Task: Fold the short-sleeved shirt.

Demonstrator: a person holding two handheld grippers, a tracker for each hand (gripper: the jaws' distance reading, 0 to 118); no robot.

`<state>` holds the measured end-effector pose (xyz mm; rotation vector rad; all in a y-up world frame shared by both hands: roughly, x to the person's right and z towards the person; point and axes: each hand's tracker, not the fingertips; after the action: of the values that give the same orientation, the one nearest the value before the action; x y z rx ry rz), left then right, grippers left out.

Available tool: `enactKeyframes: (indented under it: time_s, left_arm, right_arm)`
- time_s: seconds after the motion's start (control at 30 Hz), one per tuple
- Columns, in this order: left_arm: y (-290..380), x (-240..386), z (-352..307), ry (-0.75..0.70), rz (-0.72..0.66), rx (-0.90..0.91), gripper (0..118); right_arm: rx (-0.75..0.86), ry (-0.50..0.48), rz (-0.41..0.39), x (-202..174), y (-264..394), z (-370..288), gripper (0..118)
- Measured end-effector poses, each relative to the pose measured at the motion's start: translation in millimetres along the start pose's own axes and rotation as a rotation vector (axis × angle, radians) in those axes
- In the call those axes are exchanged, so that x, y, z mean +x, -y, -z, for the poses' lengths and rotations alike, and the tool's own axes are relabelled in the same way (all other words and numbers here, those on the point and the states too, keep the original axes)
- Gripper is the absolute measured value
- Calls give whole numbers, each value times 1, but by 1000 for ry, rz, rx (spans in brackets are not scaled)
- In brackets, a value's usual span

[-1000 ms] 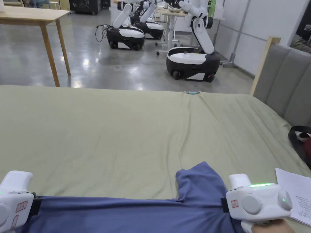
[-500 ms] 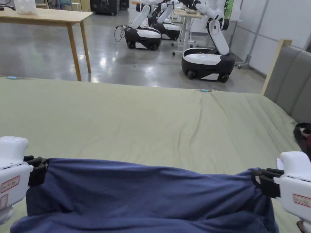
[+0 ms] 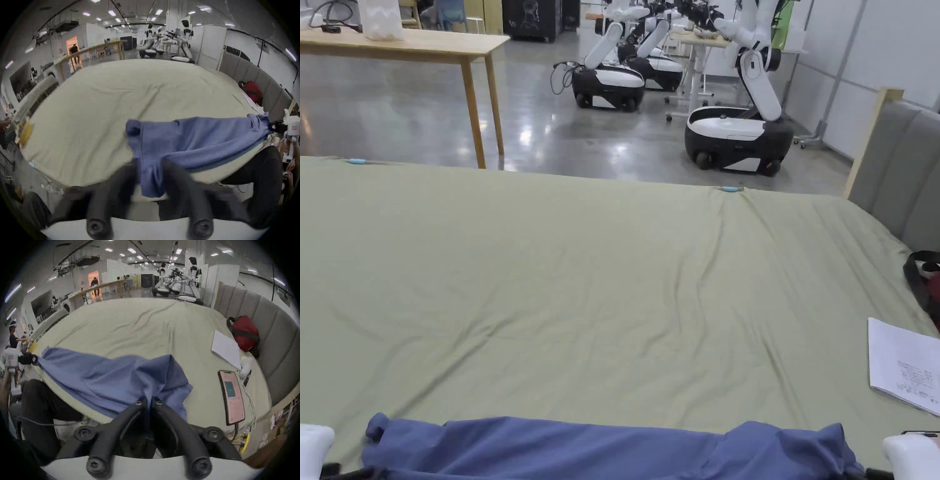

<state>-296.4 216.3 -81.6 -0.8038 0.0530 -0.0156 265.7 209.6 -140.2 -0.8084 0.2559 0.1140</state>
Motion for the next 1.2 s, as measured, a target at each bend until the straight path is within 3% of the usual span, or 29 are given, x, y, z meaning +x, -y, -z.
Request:
enactKeyframes:
  time_s: [0.03, 0.07, 0.1, 0.2, 0.3, 0.33, 0.37, 0.4, 0.43, 0.47, 0.5, 0.57, 0.67, 0.83, 0.87, 0.9, 0.93, 0.97, 1.03, 1.17, 1.2]
  left_arm:
    - [-7, 8, -9, -39, 29, 57, 106]
    - [-13, 15, -18, -34, 42, 121, 112]
    - [-20, 19, -25, -25, 39, 207, 111]
    - [-47, 50, -41, 20, 26, 385, 111]
    - [-61, 79, -36, 12, 43, 492, 108]
    - [-62, 88, -30, -20, 61, 510, 100]
    - [-62, 94, -24, -37, 72, 512, 79]
    - [-60, 100, -19, -43, 72, 503, 68]
    - [-58, 105, -15, -50, 63, 497, 68]
    - [-56, 109, -12, -53, 53, 487, 29]
    - [-49, 109, -4, -54, 44, 450, 0]
    - [-46, 108, -4, 1, 50, 428, 0]
    - [-38, 96, -7, -23, 57, 415, 0]
    - [-21, 36, -16, 63, -102, 346, 0]
    - [-17, 21, -14, 113, -146, 321, 12]
    - [-12, 4, -14, 170, -210, 297, 39]
    - [-6, -13, -10, 212, -274, 269, 83]
    - [1, -27, -5, 229, -324, 249, 118]
    - [17, -58, 8, 279, -432, 255, 118]
    - [49, -132, 73, 443, -733, 96, 118]
    - [58, -113, 65, 505, -811, 65, 118]
  right_arm:
    - [50, 6, 1, -5, -7, -11, 55]
    - [98, -14, -3, -12, -22, -28, 86]
    - [152, -40, 9, -21, -31, -36, 97]
    - [315, -101, 43, -50, -58, -47, 99]
    - [485, -60, 49, -86, -74, -42, 99]
    - [528, -24, 44, -96, -76, -37, 96]
    - [561, 11, 35, -104, -76, -34, 80]
    - [578, 36, 25, -111, -75, -30, 72]
    - [579, 68, 16, -116, -72, -23, 72]
    - [567, 109, 16, -120, -70, -16, 34]
    - [569, 99, 15, -125, -65, -13, 1]
    - [521, 25, 35, -125, -59, -13, 1]
    - [520, 36, 18, -128, -52, -14, 1]
    - [499, 17, 30, -132, -46, -15, 1]
    - [500, 16, 31, -134, -45, -15, 1]
    - [500, 11, 37, -135, -44, -16, 1]
    - [498, 2, 49, -135, -44, -15, 1]
    - [494, -7, 62, -135, -43, -15, 1]
    - [494, -18, 91, -137, -38, -11, 1]
    - [493, -23, 108, -145, -37, -12, 1]
    - [488, -26, 109, -146, -37, -11, 1]
